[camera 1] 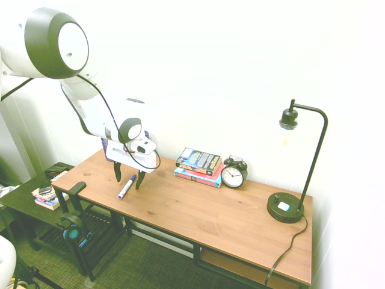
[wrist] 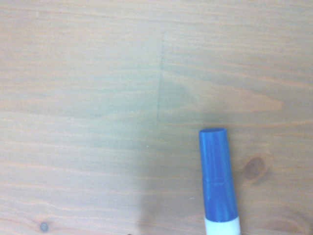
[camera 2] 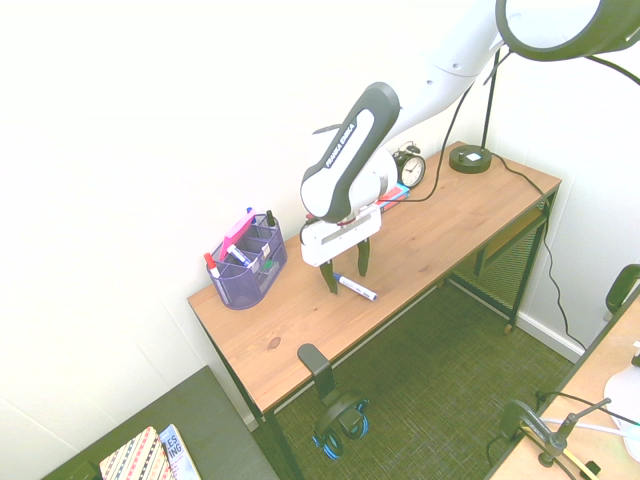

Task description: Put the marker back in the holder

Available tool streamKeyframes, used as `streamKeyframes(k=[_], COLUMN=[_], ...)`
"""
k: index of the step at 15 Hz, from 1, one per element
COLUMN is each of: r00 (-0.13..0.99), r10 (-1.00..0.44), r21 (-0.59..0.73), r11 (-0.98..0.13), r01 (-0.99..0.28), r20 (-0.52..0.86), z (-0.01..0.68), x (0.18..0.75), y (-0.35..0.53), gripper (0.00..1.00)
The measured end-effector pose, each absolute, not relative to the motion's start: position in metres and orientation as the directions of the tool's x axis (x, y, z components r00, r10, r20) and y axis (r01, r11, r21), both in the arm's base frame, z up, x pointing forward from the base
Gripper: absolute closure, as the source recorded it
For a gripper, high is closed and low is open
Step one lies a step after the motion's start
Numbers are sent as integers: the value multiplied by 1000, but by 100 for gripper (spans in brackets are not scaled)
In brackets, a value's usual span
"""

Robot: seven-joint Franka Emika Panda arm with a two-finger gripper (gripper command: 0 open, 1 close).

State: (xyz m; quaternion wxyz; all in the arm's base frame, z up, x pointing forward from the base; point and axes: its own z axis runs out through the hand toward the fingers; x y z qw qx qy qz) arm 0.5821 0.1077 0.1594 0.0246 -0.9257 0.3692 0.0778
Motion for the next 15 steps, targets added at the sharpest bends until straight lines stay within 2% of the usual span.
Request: streamKeyframes(k=[15], r00=[694], r10=[-715], r21=[62], r11=[-699], r01=[-713], r20=[-79], z=[160], x=[583], y=[117], gripper=[100])
